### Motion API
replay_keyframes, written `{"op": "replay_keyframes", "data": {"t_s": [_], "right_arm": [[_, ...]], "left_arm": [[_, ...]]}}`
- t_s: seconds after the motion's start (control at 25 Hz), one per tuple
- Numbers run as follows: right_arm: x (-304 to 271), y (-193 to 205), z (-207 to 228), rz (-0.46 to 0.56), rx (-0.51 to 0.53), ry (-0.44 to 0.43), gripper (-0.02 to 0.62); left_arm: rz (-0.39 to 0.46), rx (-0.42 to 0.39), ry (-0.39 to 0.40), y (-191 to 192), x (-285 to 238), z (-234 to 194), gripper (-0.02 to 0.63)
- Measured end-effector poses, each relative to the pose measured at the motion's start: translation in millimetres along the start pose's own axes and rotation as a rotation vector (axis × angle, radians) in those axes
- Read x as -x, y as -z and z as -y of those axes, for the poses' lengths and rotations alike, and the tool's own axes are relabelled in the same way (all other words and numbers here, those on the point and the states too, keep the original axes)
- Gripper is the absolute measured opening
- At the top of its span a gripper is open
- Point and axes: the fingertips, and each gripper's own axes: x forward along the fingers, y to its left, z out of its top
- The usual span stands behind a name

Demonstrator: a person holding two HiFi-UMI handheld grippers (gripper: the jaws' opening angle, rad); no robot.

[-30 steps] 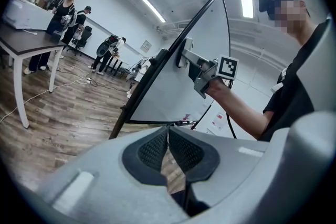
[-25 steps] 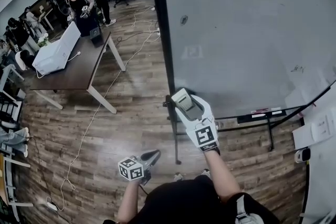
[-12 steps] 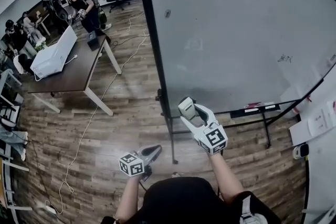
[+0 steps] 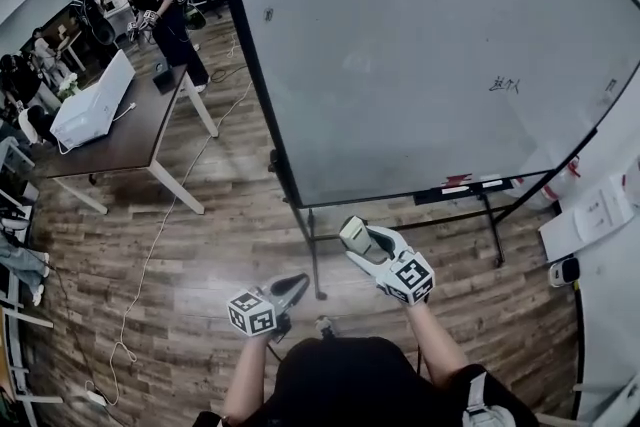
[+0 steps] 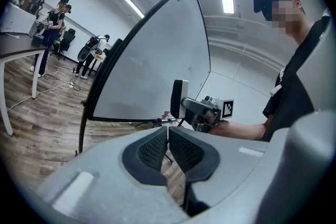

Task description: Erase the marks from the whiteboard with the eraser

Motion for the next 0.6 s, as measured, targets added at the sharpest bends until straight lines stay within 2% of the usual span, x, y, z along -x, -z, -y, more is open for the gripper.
{"op": "replay_keyframes", "data": {"t_s": [0.28, 0.6], "right_arm": [[51.8, 24.9, -21.0, -0.021, -0.046, -0.022, 0.255], [83.3, 58.5, -37.4, -0.059, -0.074, -0.047, 0.255]], "left_arm": [[-0.018, -0.001, -0.017, 22.2, -2.8, 42.9, 0.018], [-0.025, 0.018, -0.048, 54.5, -4.5, 72.2, 0.018]]}}
